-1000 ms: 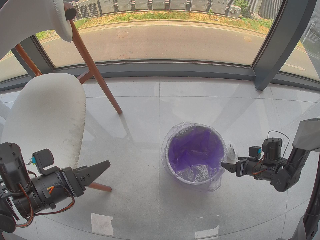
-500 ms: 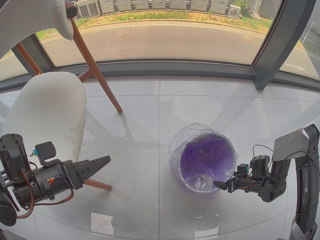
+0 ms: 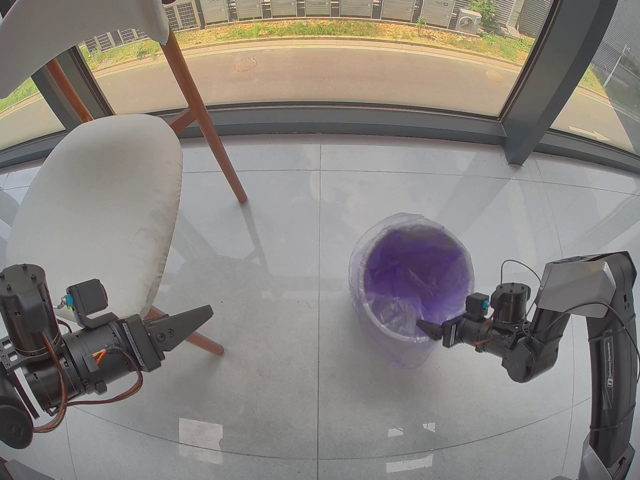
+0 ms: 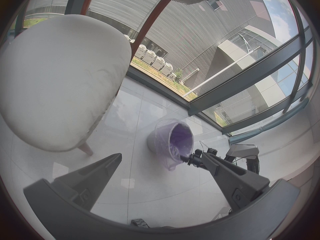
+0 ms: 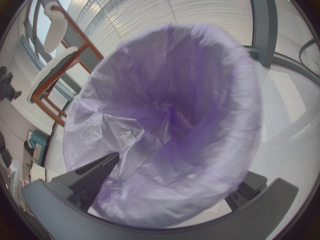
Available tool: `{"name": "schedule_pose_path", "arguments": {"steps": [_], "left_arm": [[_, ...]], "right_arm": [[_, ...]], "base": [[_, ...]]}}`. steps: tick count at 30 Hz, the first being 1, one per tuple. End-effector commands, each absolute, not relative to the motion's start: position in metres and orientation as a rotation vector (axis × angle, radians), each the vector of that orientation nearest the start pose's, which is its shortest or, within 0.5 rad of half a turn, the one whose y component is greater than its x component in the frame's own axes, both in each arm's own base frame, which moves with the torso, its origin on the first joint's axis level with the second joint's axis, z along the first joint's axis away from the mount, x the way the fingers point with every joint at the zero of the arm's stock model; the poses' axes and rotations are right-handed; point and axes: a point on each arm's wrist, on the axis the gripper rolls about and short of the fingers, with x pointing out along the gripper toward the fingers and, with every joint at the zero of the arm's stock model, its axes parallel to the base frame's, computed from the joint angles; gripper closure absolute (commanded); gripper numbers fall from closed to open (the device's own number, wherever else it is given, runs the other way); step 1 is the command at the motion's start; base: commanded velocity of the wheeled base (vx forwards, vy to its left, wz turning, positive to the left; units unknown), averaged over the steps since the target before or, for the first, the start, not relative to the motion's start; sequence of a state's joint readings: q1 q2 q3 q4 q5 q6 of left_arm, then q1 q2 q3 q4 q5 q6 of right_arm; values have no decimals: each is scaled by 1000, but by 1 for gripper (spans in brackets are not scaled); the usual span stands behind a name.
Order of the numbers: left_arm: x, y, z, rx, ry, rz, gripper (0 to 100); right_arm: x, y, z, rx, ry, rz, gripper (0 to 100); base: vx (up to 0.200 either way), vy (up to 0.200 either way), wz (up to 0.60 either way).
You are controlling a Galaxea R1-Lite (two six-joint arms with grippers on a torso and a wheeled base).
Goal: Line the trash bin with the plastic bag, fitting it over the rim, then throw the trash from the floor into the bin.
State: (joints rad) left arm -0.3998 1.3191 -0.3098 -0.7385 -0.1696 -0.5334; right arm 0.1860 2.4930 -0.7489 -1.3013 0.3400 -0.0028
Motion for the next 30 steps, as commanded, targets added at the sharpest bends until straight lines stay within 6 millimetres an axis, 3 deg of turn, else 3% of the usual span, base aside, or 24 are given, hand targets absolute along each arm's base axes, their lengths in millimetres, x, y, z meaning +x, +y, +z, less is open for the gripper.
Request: {"name": "schedule_pose_path", "arguments": {"steps": [1, 5, 9, 10, 12, 20, 30], "left_arm": [[160, -59, 159, -477, 363, -420, 0], [131, -50, 153, -472, 331, -421, 0], [125, -46, 149, -436, 326, -412, 0], [126, -46, 149, -426, 324, -412, 0], [126, -46, 149, -425, 322, -412, 0], [124, -45, 148, -423, 324, -409, 0], [121, -44, 139, -417, 361, -401, 0]], "right_arm": [[407, 119, 6, 109, 302, 541, 0], [381, 126, 39, 200, 341, 506, 0], [366, 121, 45, 234, 384, 495, 0], [350, 113, 43, 249, 440, 489, 0], [341, 109, 41, 267, 466, 512, 0], [340, 95, 63, 415, 369, 517, 0], [319, 56, 37, 445, 534, 381, 0]], "base": [[0, 0, 0], [0, 0, 0], [0, 0, 0], [0, 0, 0], [0, 0, 0], [0, 0, 0], [0, 0, 0]]}}
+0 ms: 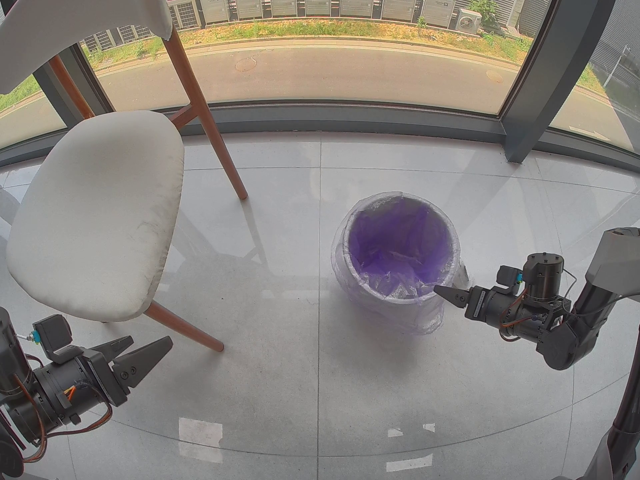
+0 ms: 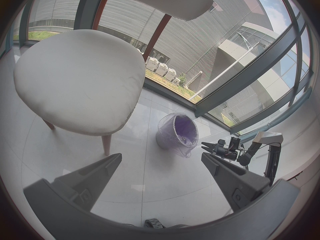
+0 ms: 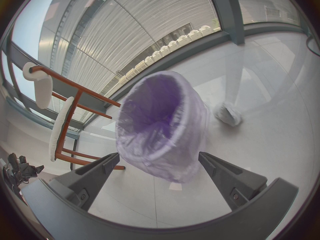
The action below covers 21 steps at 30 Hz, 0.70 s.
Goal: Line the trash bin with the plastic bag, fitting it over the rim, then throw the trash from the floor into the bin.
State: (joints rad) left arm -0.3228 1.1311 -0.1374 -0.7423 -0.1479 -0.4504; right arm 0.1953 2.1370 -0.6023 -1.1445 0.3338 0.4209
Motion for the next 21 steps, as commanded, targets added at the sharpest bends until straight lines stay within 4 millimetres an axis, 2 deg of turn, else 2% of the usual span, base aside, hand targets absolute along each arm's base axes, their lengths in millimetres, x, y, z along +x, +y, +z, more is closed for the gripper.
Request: {"name": "schedule_pose_path", "arguments": {"steps": [1, 4, 6, 8, 9, 12, 15, 19, 21], "left_arm": [[121, -44, 139, -417, 364, -400, 0], [120, -44, 137, -416, 373, -398, 0], [120, -44, 136, -416, 376, -401, 0], [121, -44, 136, -416, 380, -400, 0], [123, -44, 137, -416, 377, -399, 0], [123, -45, 136, -416, 378, -397, 0], [123, -44, 136, -415, 380, -397, 0], [123, -44, 136, -415, 380, -397, 0], [123, -44, 136, -416, 381, -395, 0]], "right_arm": [[318, 55, 35, 447, 545, 380, 0], [309, 56, 22, 435, 606, 379, 0], [306, 60, 1, 371, 664, 390, 0], [307, 62, -14, 307, 692, 396, 0], [309, 62, -32, 231, 708, 395, 0], [319, 65, -51, 177, 669, 413, 0], [330, 74, -62, 166, 642, 432, 0], [339, 77, -64, 166, 637, 435, 0], [351, 79, -65, 164, 627, 431, 0]], "base": [[0, 0, 0], [0, 0, 0], [0, 0, 0], [0, 0, 0], [0, 0, 0], [0, 0, 0], [0, 0, 0], [0, 0, 0], [0, 0, 0]]}}
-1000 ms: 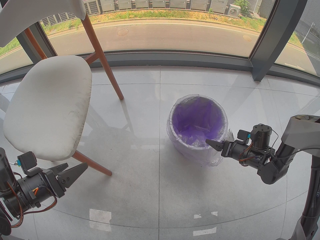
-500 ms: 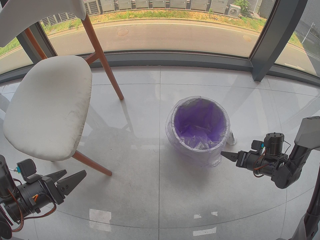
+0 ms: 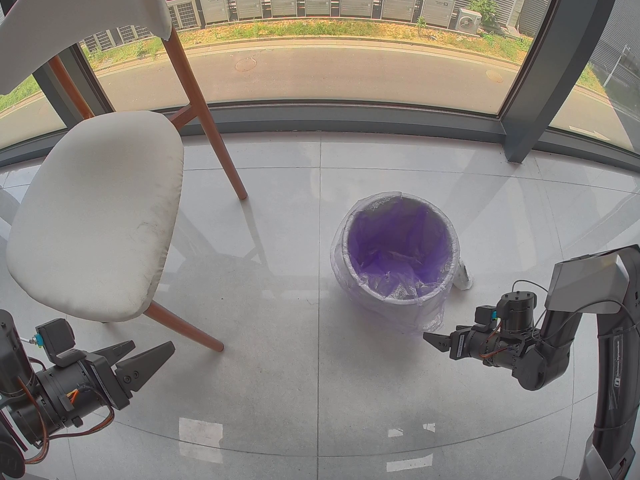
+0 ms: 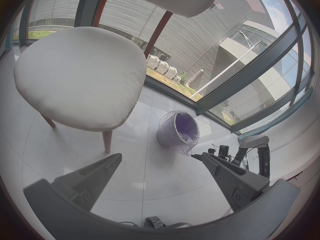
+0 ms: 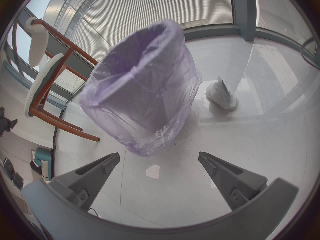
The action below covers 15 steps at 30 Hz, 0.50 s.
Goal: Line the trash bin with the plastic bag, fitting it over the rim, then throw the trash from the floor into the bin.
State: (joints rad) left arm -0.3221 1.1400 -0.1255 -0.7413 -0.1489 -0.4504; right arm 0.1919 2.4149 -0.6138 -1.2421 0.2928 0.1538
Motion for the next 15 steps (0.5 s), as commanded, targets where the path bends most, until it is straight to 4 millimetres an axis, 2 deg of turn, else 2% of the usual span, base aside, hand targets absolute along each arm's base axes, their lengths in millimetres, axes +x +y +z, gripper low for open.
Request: {"name": "schedule_pose_path", "arguments": {"steps": [1, 5, 6, 11, 15], "left_arm": [[123, -44, 136, -416, 380, -392, 0], [123, -43, 135, -418, 379, -382, 0], [123, -43, 135, -417, 381, -382, 0], [121, -42, 132, -416, 393, -379, 0], [121, -42, 131, -416, 397, -376, 0]], "right_arm": [[356, 80, -64, 165, 619, 430, 0], [372, 83, -61, 169, 602, 429, 0], [374, 84, -61, 168, 599, 429, 100], [384, 86, -59, 168, 574, 432, 100], [386, 87, -67, 164, 581, 435, 100]], "base": [[0, 0, 0], [0, 0, 0], [0, 0, 0], [0, 0, 0], [0, 0, 0]]}}
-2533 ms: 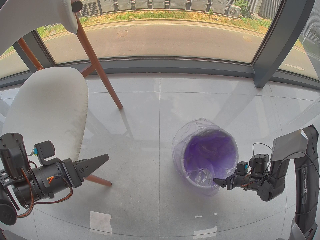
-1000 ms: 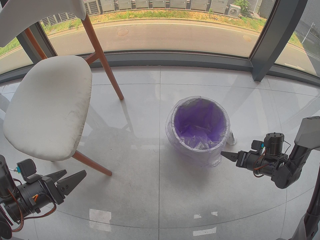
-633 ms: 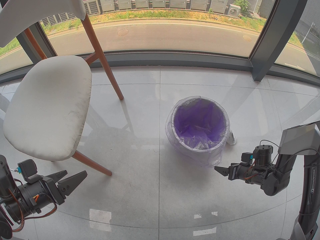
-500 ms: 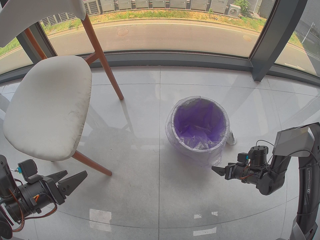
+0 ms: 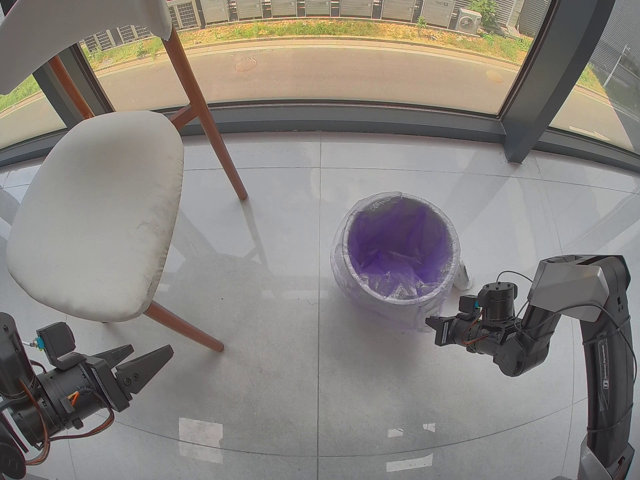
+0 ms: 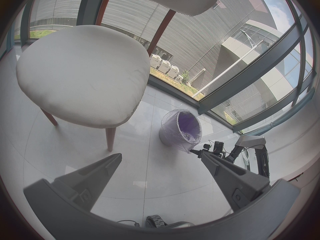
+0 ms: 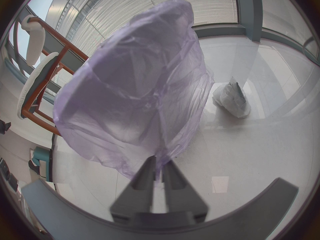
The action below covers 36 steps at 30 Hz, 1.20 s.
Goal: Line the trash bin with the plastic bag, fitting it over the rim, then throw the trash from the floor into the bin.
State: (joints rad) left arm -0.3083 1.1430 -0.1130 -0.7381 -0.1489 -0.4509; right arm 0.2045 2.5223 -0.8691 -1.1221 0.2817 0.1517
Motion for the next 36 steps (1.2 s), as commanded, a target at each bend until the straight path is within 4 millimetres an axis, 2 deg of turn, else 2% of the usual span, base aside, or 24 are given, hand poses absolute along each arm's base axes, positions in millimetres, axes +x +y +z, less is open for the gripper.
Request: {"name": "schedule_pose_path", "arguments": {"steps": [1, 5, 11, 23, 24, 28, 36], "left_arm": [[120, -41, 130, -416, 398, -373, 0], [121, -40, 131, -416, 395, -366, 0], [121, -40, 130, -413, 394, -367, 0], [121, -37, 131, -418, 388, -349, 0], [121, -38, 131, -418, 387, -350, 0], [121, -37, 131, -419, 385, -350, 0], [121, -35, 130, -419, 386, -333, 0]], "right_arm": [[387, 91, -69, 160, 582, 445, 100], [394, 98, -75, 154, 619, 452, 100], [405, 103, -70, 148, 734, 429, 100], [408, 103, -68, 136, 788, 391, 100], [407, 103, -69, 133, 791, 393, 0], [403, 102, -59, 109, 753, 407, 0], [366, 71, -20, 77, 686, 427, 0]], "base": [[0, 0, 0], [0, 0, 0], [0, 0, 0], [0, 0, 0], [0, 0, 0], [0, 0, 0], [0, 0, 0]]}}
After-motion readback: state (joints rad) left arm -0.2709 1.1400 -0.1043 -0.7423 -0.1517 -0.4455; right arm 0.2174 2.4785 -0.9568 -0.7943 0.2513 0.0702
